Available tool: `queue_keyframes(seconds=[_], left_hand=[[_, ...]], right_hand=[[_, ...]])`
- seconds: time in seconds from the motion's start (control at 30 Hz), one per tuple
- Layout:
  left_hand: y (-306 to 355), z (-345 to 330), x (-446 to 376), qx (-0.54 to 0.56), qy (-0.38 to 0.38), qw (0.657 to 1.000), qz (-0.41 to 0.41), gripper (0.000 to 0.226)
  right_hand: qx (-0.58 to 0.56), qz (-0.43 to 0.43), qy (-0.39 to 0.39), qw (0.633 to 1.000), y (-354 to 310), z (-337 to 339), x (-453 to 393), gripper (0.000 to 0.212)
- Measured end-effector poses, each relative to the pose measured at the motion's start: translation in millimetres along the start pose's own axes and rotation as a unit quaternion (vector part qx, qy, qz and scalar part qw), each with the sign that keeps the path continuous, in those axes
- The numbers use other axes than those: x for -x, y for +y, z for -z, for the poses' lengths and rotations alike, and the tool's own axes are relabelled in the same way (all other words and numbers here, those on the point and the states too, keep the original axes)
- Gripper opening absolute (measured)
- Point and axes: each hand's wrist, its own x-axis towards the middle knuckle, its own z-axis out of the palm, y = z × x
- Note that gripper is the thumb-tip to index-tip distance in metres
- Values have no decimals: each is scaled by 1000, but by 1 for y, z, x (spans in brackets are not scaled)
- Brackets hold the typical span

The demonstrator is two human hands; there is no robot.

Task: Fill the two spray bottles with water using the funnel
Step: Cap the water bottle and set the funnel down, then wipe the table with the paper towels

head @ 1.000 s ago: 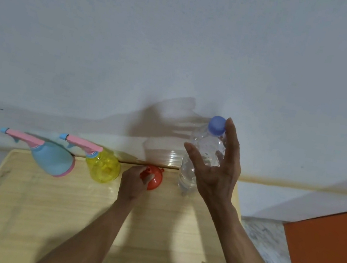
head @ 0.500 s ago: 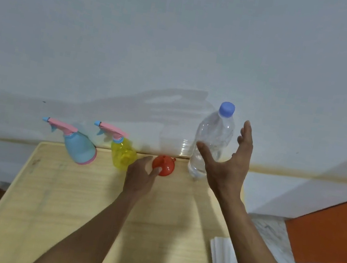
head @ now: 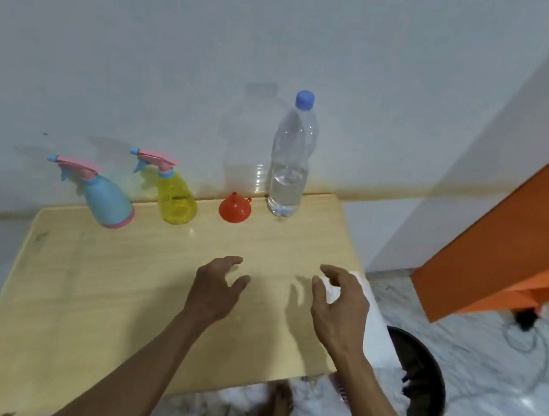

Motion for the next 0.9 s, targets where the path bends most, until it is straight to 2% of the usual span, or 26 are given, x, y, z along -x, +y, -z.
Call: queue_keyframes(seconds=[0.1,0.33,0.47,0.57,0.9], left_hand=[[11,-25,13,-30,-46,998,-38,43],[45,-90,17,-73,-159,979,-103,39],[64,-125,8,-100,-199,964,-142,36],[77,-145,0,-108,-201,961,-158,36],[86,-185,-32,-153,-222,949,-163,34]], right_hand=[[44,-40,1,998,36,11,25,15],[111,-143,46,982,107,41,38,20],[151,-149,63,975,128,48,29,24],[195,-135,70,969,142,47,22,27],[223,-110,98,964,165,29,10,28]])
